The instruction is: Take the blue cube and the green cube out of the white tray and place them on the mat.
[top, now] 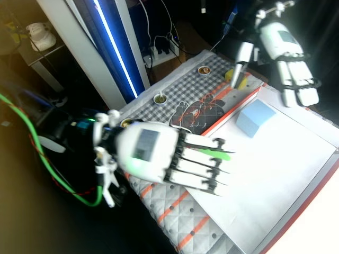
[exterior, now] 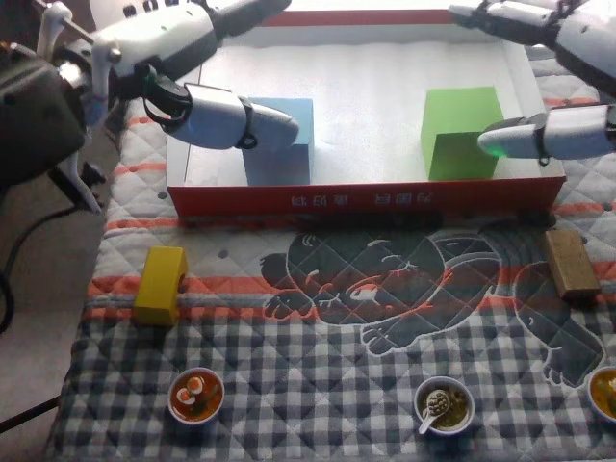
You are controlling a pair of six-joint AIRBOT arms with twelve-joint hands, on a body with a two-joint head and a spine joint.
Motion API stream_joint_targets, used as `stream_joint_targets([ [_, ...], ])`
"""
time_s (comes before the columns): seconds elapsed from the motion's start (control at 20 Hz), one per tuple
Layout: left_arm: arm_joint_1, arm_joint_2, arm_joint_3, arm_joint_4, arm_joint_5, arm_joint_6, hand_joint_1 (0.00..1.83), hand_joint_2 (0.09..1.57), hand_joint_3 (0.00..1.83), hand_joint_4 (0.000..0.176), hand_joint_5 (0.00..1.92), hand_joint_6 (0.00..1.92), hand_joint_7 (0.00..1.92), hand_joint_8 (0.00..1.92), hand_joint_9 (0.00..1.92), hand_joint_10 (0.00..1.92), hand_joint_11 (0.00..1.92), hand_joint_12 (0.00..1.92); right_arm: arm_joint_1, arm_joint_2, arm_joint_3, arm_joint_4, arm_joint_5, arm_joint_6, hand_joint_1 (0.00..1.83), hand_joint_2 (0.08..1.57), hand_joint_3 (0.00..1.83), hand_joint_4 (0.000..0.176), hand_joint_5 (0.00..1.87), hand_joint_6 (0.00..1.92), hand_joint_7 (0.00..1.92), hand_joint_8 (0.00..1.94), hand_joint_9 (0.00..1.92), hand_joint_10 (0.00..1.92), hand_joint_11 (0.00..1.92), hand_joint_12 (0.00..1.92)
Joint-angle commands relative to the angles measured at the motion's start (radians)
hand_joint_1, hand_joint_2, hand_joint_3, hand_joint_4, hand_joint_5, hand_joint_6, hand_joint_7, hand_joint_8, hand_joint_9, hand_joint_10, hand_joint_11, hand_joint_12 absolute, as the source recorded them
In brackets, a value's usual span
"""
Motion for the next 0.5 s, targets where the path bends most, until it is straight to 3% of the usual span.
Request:
stream_joint_targets([
  [0.0, -0.019, -0.01, 0.007, -0.012, -0.063, 0.045, 0.75, 0.93, 0.0, 0.176, 0.07, 0.02, 0.0, 0.0, 0.0, 0.0, 0.03, 0.01, 0.022, -0.009, 0.012, 0.005, 0.077, 0.0, 0.6, 0.99, 0.0, 0.107, 0.19, 0.0, 0.24, 0.0, 0.26, 0.01, 0.0, 0.8],
  [0.1, -0.027, -0.03, 0.027, -0.06, -0.023, 0.149, 0.76, 0.93, 0.0, 0.176, 0.07, 0.01, 0.0, 0.0, 0.0, 0.0, 0.06, 0.03, 0.034, -0.031, 0.036, -0.001, 0.042, 0.0, 0.63, 0.99, 0.0, 0.11, 0.2, 0.0, 0.2, 0.0, 0.2, 0.01, 0.0, 0.61],
  [0.2, -0.029, -0.05, 0.056, -0.066, 0.02, 0.153, 0.82, 0.89, 0.0, 0.176, 0.13, 0.01, 0.04, 0.0, 0.04, 0.01, 0.1, 0.05, 0.037, -0.042, 0.048, -0.004, 0.026, 0.0, 0.67, 1.0, 0.0, 0.092, 0.2, 0.0, 0.19, 0.0, 0.19, 0.0, 0.0, 0.62],
  [0.25, -0.028, -0.06, 0.068, -0.066, 0.032, 0.153, 0.8, 0.92, 0.01, 0.176, 0.07, 0.0, 0.02, 0.0, 0.01, 0.0, 0.05, 0.03, 0.039, -0.045, 0.052, -0.005, 0.022, 0.0, 0.71, 1.01, 0.0, 0.102, 0.2, 0.0, 0.18, 0.0, 0.18, 0.0, 0.0, 0.63],
  [0.3, -0.028, -0.068, 0.079, -0.068, 0.038, 0.153, 0.8, 0.92, 0.0, 0.176, 0.06, 0.0, 0.04, 0.01, 0.03, 0.01, 0.06, 0.03, 0.04, -0.049, 0.055, -0.005, 0.02, 0.0, 0.72, 1.02, 0.01, 0.095, 0.2, 0.0, 0.18, 0.0, 0.18, 0.0, 0.0, 0.63],
  [0.4, -0.028, -0.09, 0.114, -0.082, 0.063, 0.153, 0.83, 0.94, 0.01, 0.176, 0.12, 0.01, 0.09, 0.0, 0.06, 0.0, 0.09, 0.05, 0.046, -0.062, 0.07, -0.004, 0.011, 0.0, 0.7, 1.03, 0.0, 0.073, 0.21, 0.0, 0.19, 0.0, 0.16, 0.0, 0.0, 0.44],
  [0.45, -0.029, -0.097, 0.124, -0.086, 0.071, 0.153, 0.85, 0.96, 0.02, 0.176, 0.14, 0.01, 0.1, 0.0, 0.07, 0.01, 0.1, 0.06, 0.049, -0.067, 0.076, -0.004, 0.007, 0.0, 0.68, 1.02, 0.0, 0.098, 0.2, 0.0, 0.2, 0.0, 0.19, 0.0, 0.0, 0.54],
])
